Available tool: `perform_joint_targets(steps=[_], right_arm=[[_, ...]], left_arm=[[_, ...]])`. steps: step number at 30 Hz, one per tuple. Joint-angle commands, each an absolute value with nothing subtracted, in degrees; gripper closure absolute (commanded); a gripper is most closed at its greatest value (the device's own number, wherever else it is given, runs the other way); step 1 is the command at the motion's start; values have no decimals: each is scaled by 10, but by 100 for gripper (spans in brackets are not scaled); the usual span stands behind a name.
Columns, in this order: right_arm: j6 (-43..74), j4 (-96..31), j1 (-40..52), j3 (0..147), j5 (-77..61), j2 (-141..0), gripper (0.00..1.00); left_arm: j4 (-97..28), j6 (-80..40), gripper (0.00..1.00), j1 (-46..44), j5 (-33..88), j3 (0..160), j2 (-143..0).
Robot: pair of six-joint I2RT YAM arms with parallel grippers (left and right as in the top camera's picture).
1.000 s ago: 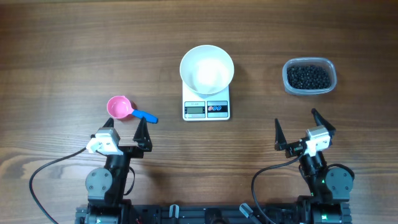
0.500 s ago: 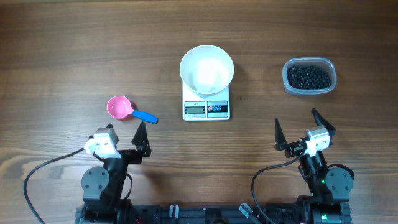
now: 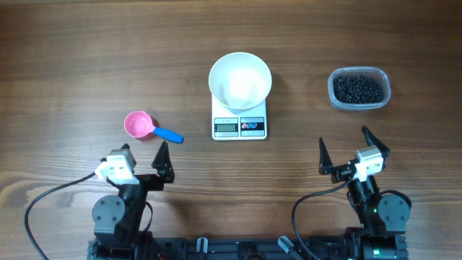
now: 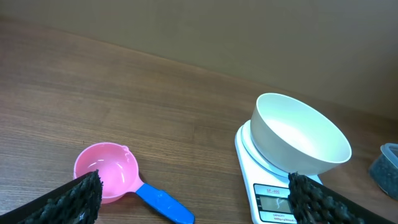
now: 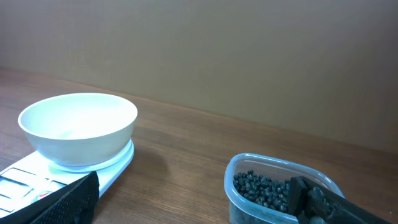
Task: Scoop item into bowl and weigh 150g on scale
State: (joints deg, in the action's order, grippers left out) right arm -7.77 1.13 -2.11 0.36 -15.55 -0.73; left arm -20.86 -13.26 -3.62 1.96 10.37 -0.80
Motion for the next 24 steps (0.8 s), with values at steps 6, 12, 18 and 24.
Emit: perform_joint_targets(steps=[6,12,18,24], right_arm=[[-74,13,-18,3,-150,-1,0],[-74,13,-18,3,-150,-1,0],[-74,13,-18,3,-150,-1,0],[-74,13,-18,3,-150,-1,0]], left_arm=[[-209,-140,0,-32,19,118,-4],[-211,-141,0,-32,29,118,-4],[-213,-172,0,-32,29,118,-7],[-213,-172,0,-32,32,145,-48]])
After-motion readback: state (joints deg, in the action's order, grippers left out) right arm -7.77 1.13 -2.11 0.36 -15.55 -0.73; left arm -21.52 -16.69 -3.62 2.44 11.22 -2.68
